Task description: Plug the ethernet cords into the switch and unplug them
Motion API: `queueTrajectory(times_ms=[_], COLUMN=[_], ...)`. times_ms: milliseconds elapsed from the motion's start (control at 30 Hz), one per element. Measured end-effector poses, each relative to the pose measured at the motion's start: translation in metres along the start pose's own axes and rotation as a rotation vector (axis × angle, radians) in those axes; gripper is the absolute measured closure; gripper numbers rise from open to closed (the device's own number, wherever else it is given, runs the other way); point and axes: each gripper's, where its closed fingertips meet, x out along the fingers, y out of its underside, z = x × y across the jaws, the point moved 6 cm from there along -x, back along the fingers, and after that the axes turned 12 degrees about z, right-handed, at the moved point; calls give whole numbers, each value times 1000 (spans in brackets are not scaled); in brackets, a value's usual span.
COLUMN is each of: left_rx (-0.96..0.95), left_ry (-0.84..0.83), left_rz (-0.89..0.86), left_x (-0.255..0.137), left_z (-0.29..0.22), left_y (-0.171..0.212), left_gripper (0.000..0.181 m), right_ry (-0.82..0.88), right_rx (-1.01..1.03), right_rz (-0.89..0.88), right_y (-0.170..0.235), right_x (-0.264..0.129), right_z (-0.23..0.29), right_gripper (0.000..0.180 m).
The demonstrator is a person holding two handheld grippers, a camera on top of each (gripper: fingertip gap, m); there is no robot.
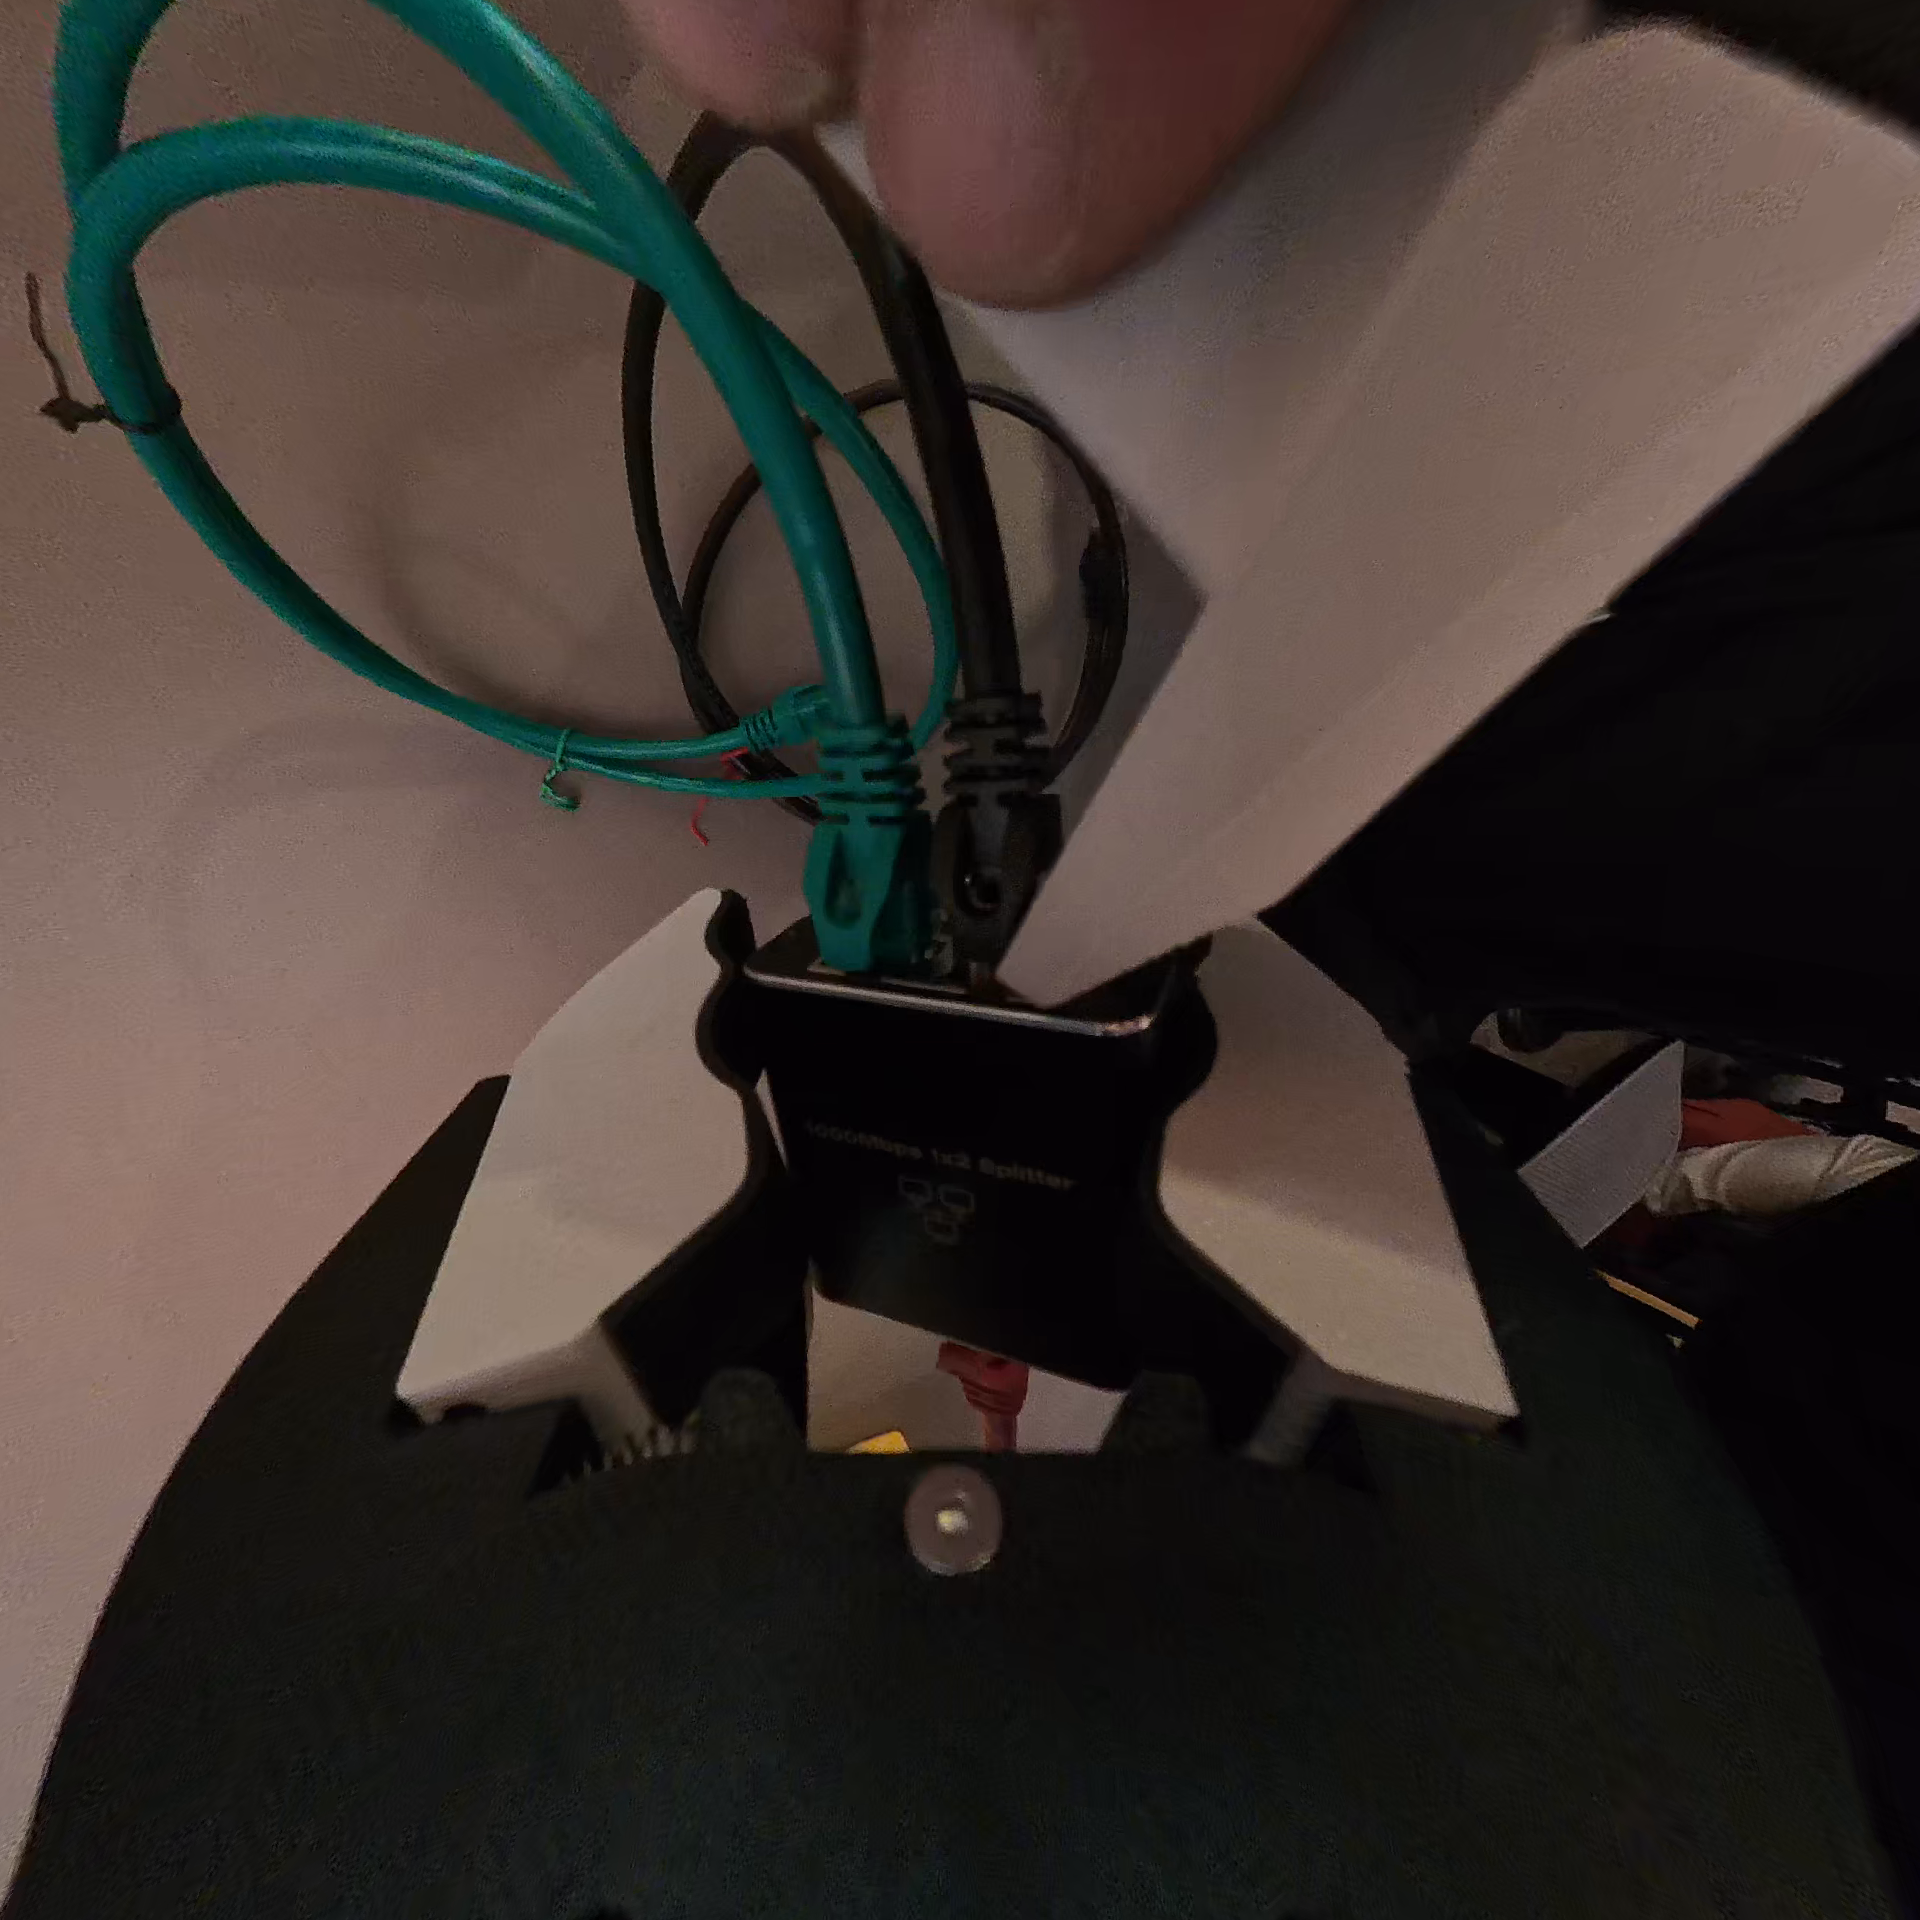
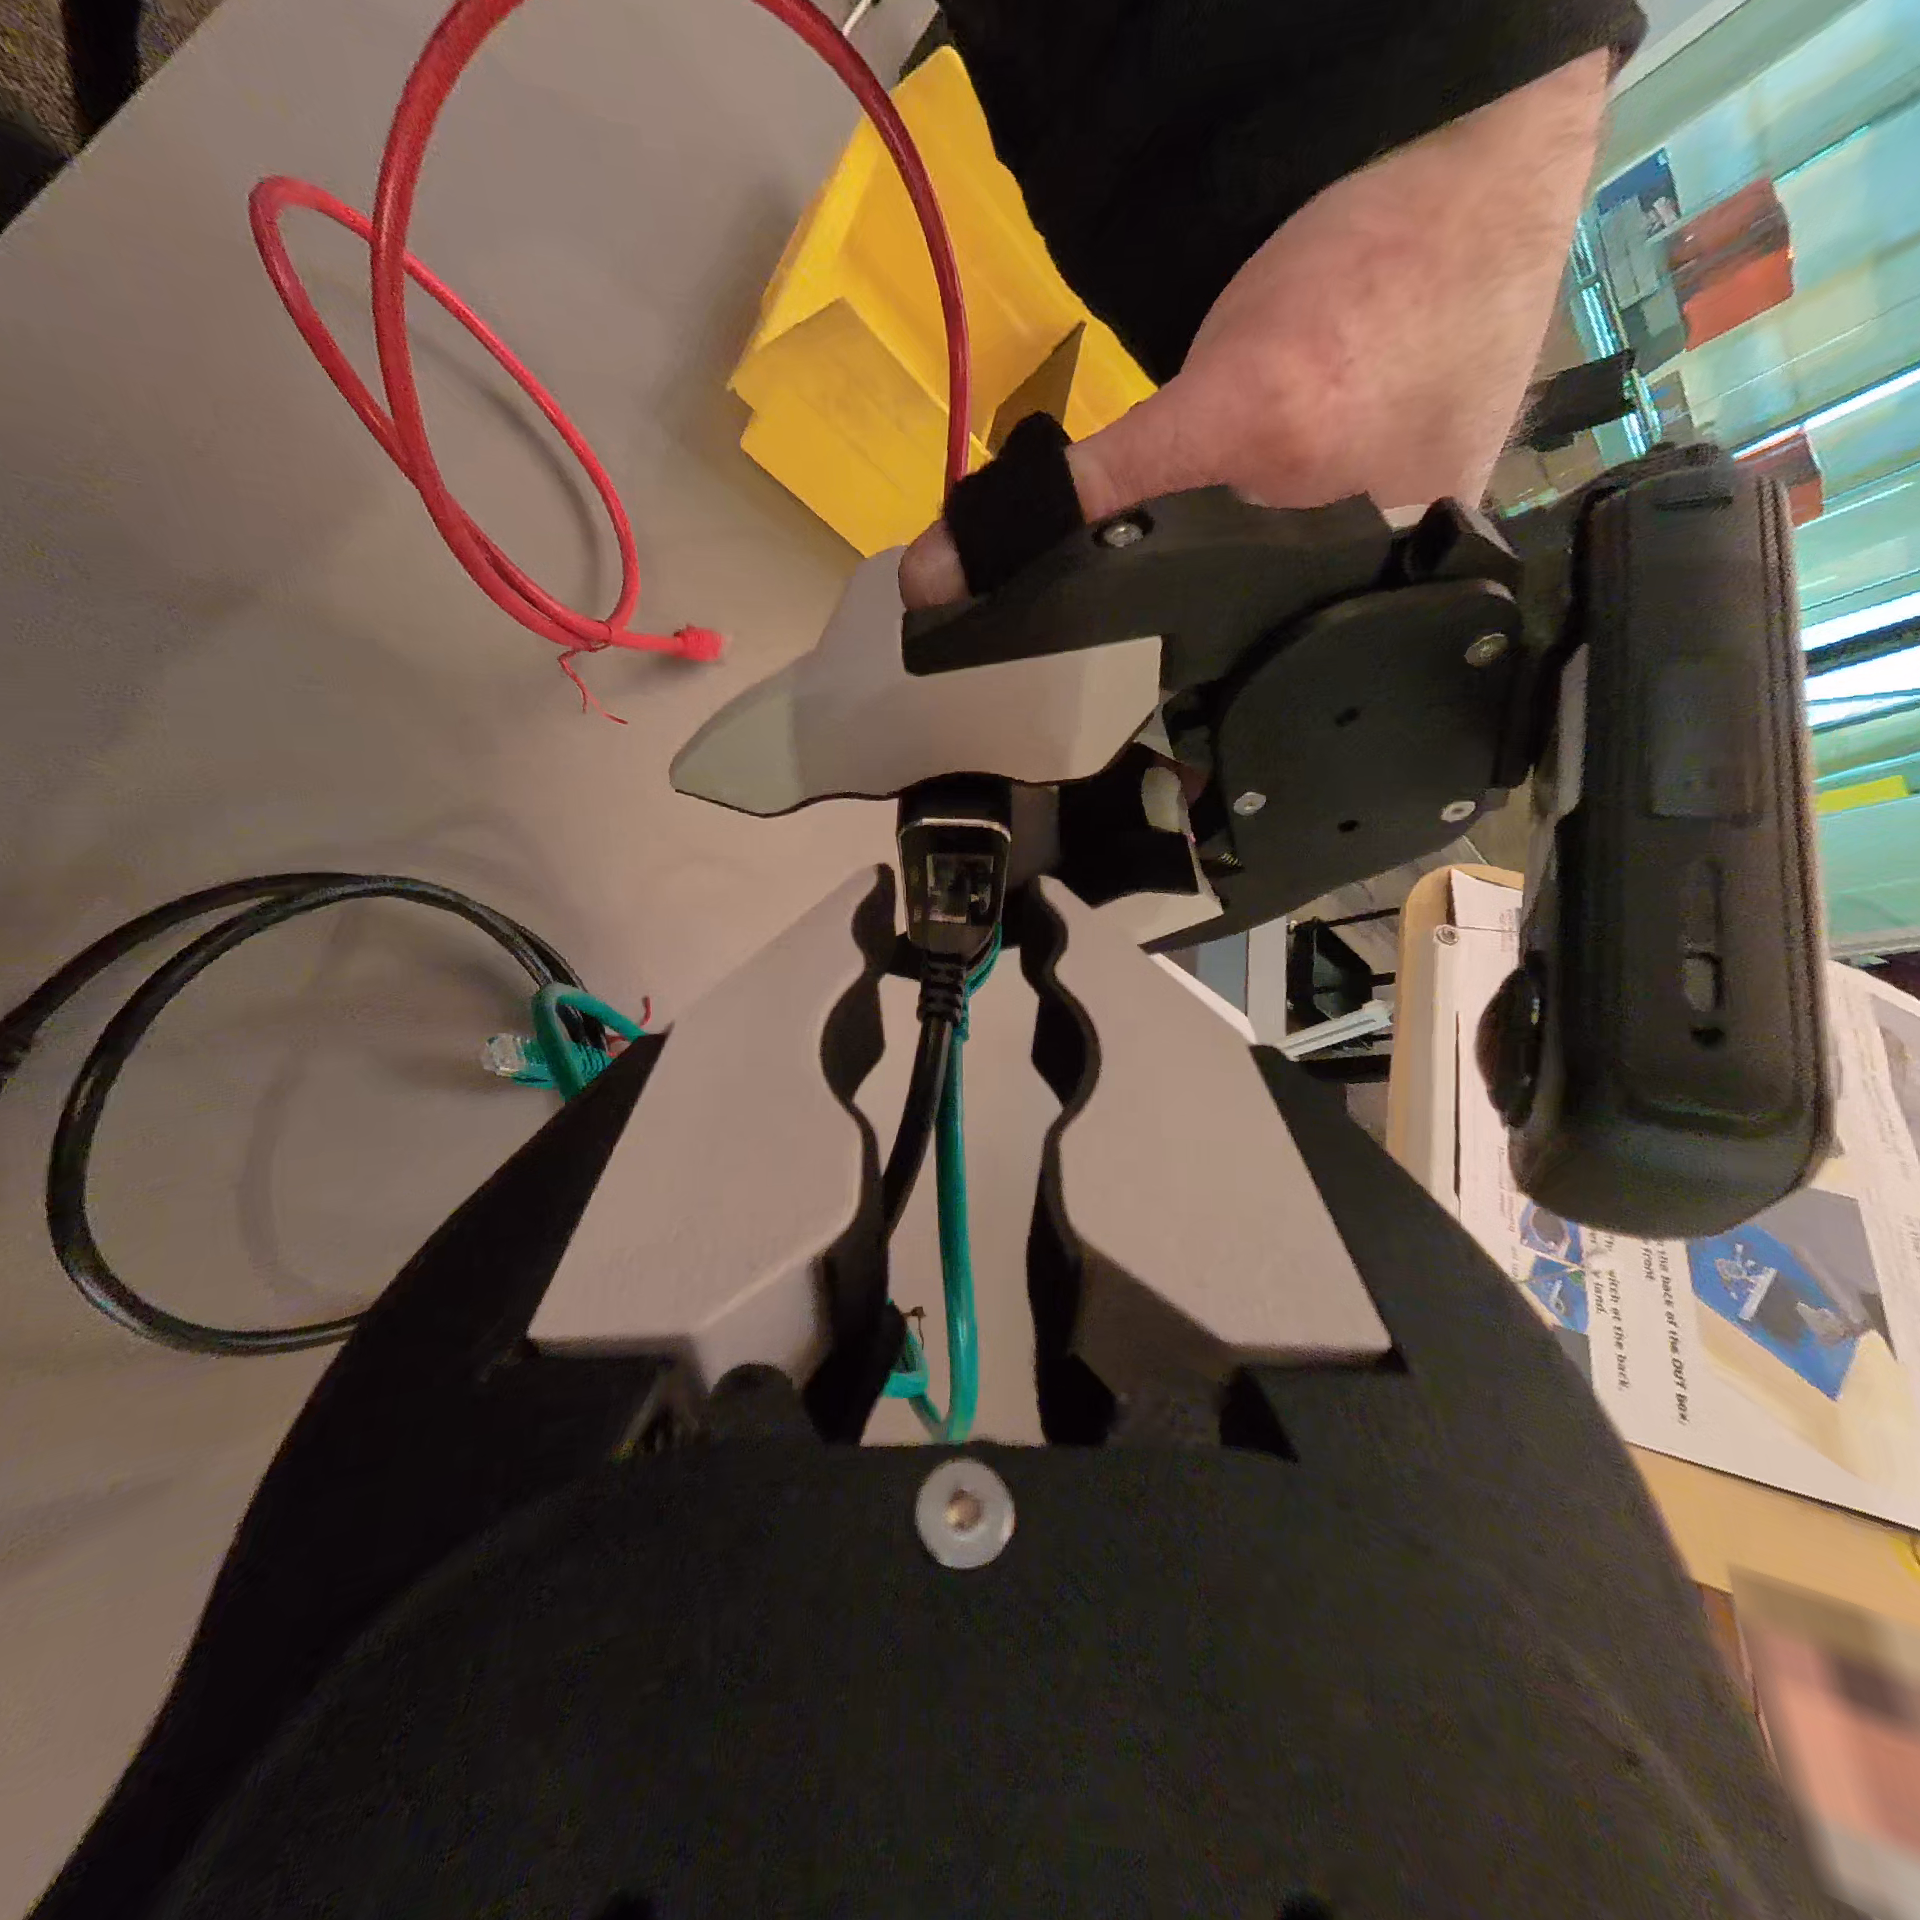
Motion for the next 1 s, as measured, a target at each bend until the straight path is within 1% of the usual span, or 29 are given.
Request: queueTrajectory(times_ms=[100, 367, 500, 600, 800, 833, 1000], left_rx=[-23, -82, -102, -122, -144, -144, -143], left_ry=[-3, -30, -42, -51, -68, -71, -79], left_rz=[12, 35, 34, 37, 39, 40, 36], left_x=[0, -2, -4, -5, -6, -6, -8], left_z=[2, 6, 7, 9, 12, 13, 12], left_y=[-2, -7, -9, -10, -9, -9, -9], left_gripper=[105, 105, 105, 105, 105, 105, 105], right_ry=[-11, 21, 42, 51, 64, 59, 64], right_rx=[-10, -28, -32, -35, -50, -52, -49], right_rz=[32, 111, 128, 143, 161, 159, 143], right_y=[2, 7, 9, 10, 11, 12, 11], right_x=[0, -1, -1, -1, 2, 2, 3], right_z=[0, -2, -4, -4, -5, -5, -5], right_gripper=[169, 167, 170, 170, 171, 175, 175])
